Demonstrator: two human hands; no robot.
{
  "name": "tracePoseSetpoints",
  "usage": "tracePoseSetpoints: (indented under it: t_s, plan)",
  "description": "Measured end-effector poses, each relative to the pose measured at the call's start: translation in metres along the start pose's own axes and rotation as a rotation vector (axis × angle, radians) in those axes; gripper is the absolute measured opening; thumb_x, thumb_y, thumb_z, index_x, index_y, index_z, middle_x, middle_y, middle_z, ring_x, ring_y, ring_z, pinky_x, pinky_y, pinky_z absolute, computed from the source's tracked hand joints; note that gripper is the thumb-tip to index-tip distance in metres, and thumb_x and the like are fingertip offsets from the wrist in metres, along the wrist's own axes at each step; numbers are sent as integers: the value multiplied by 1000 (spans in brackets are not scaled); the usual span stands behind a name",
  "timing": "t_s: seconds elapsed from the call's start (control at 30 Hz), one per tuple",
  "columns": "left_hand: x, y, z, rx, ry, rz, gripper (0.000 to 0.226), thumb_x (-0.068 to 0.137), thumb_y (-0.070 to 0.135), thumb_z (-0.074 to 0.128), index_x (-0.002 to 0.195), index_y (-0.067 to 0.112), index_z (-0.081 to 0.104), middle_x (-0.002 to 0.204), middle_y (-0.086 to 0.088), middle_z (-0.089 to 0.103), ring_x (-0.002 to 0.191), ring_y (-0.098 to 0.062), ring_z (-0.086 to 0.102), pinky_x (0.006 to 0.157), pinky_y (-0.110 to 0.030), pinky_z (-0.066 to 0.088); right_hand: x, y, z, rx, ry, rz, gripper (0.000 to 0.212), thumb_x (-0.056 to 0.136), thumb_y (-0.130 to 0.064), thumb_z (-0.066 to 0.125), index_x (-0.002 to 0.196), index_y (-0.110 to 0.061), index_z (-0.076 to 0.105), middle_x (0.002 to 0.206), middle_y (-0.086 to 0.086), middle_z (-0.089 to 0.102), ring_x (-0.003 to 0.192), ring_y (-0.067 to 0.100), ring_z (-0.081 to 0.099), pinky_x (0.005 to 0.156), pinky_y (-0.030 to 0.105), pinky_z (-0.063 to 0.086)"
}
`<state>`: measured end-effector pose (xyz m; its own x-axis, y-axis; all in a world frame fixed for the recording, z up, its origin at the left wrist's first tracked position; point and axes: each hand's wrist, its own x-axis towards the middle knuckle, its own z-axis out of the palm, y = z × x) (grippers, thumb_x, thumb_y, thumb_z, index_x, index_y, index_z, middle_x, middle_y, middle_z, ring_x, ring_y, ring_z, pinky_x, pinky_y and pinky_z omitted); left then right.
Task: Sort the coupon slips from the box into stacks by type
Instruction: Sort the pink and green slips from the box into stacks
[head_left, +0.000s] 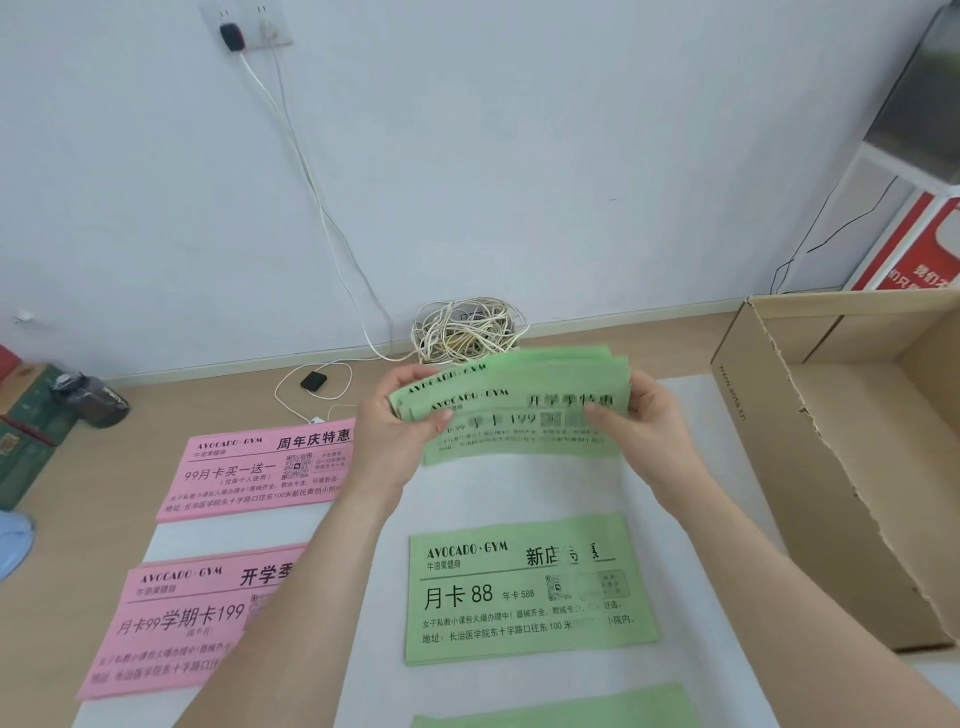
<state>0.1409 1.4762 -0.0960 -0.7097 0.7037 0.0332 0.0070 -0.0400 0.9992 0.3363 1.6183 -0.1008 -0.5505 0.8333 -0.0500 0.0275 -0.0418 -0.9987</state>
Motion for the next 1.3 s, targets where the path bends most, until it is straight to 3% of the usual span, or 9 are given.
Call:
tracePoseSetpoints:
  t_s: [0.13, 0.23, 0.37, 0.53, 0.8, 0.93, 1.03, 1.17, 1.3]
  plan:
    - [0, -8, 3, 34, -7, -26, 53, 67, -26, 65, 89, 22, 57, 88, 13, 67, 82, -11, 65, 65, -24, 53, -3, 3, 3, 87, 39, 7, 22, 84, -12, 71, 99, -24, 61, 89, 1, 68, 77, 11, 63, 67, 21, 50]
    - [-4, -14, 6, 9, -24, -36, 53, 67, -26, 65, 89, 21, 53, 94, 4, 67, 89, -20, 65, 65, -25, 53, -3, 2, 10, 99, 76, 2, 22, 83, -27, 72, 101, -22, 61, 80, -6, 62, 68, 2, 60, 61, 13, 46]
    - [-8, -15, 6, -28, -2, -11, 45, 67, -13, 75, 89, 22, 57, 96, 5, 66, 99, -29, 63, 70, -29, 53, 1, 2, 19, 118, 210, 5, 19, 82, -42, 70, 86, -26, 61, 78, -8, 56, 62, -4, 53, 63, 21, 40]
    - [-8, -17, 13, -75, 15, -54, 40, 69, -19, 69, 85, 15, 55, 88, -5, 66, 82, -23, 63, 63, -24, 52, 1, 4, 34, 117, 274, 4, 12, 89, -31, 65, 81, -23, 61, 76, -11, 57, 66, -1, 52, 59, 13, 41]
    - [-11, -23, 3, 2, -21, -81, 34, 68, -18, 70, 74, 15, 62, 77, 0, 64, 78, -16, 61, 67, -19, 49, -2, 6, 33, 143, 231, 15, 27, 89, -27, 62, 66, -13, 60, 69, 3, 54, 67, 16, 51, 62, 26, 38]
    - [-9, -19, -2, 9, -28, -69, 33, 70, -19, 68, 76, 13, 61, 72, 8, 66, 73, -10, 62, 67, -18, 50, 3, 0, 36, 132, 216, -48, 34, 94, -24, 60, 61, -16, 57, 59, -7, 52, 60, 11, 49, 58, 18, 39]
    - [-12, -29, -10, 42, -30, -144, 34, 70, -19, 68, 87, 11, 64, 81, 3, 72, 82, -17, 66, 73, -23, 54, 2, 6, 34, 43, 211, -2, 34, 93, -31, 60, 63, -17, 58, 62, -7, 53, 55, 4, 45, 51, 11, 35]
    - [-14, -36, -11, 125, -32, -189, 34, 73, -13, 71, 101, 5, 66, 94, -2, 74, 93, -19, 69, 82, -29, 54, 0, 9, 34, 37, 203, 72, 36, 92, -39, 61, 66, -14, 56, 68, 3, 53, 60, 15, 47, 51, 18, 35]
    - [-16, -34, -12, 128, -27, -190, 36, 71, -15, 71, 98, 7, 65, 92, -1, 74, 90, -16, 69, 79, -27, 55, -3, 5, 35, 44, 205, 30, 43, 84, -48, 63, 69, -9, 56, 68, 0, 51, 59, 7, 45, 51, 15, 34]
